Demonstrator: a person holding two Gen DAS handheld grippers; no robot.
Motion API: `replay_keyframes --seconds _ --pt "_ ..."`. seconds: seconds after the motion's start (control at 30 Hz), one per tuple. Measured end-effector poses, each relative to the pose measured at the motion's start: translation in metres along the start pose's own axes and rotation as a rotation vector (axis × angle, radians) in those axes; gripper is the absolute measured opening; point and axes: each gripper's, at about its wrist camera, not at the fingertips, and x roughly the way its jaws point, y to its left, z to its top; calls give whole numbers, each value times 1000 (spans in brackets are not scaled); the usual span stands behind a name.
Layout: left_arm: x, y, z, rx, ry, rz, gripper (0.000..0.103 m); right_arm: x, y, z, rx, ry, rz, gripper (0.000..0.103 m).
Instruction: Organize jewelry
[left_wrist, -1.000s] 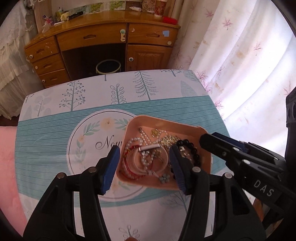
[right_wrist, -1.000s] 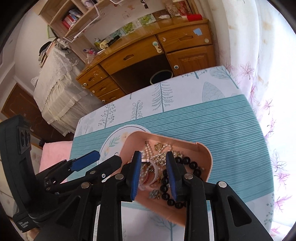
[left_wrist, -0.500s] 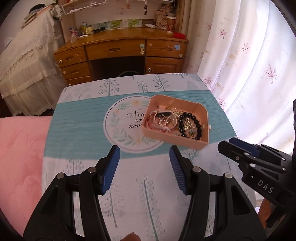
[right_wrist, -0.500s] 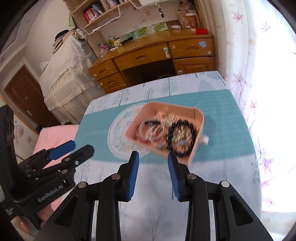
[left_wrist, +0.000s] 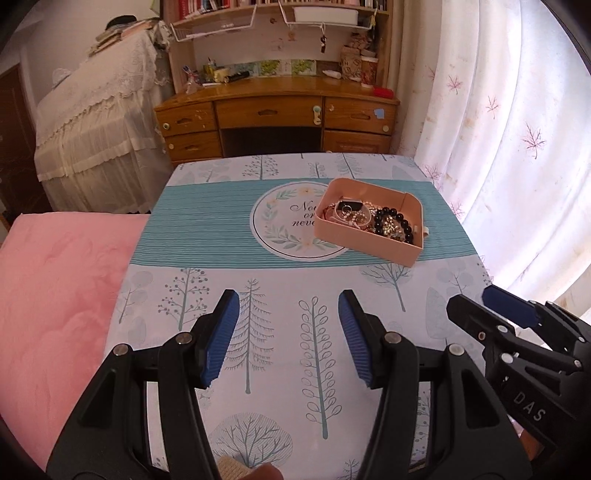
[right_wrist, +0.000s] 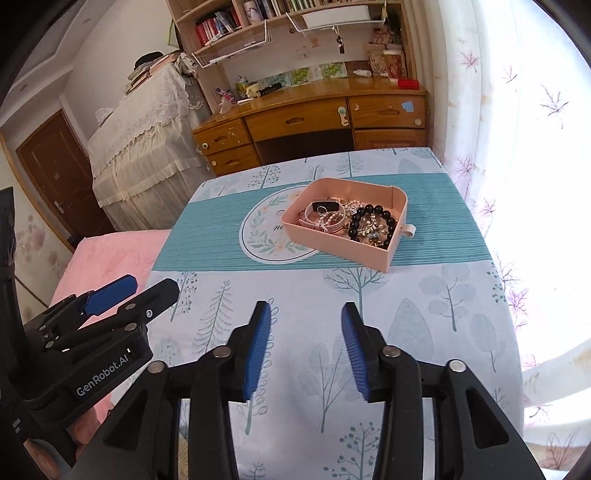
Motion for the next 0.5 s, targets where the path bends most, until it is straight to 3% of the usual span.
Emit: replay_keyframes --seconds 0.07,0.5 --pt "-7 -1 -4 -7 -20 10 53 -9 2 -4 -4 -22 -14 57" --pt "-21 -5 -6 -13 -64 38 54 -41 15 -10 -53 -88 -50 57"
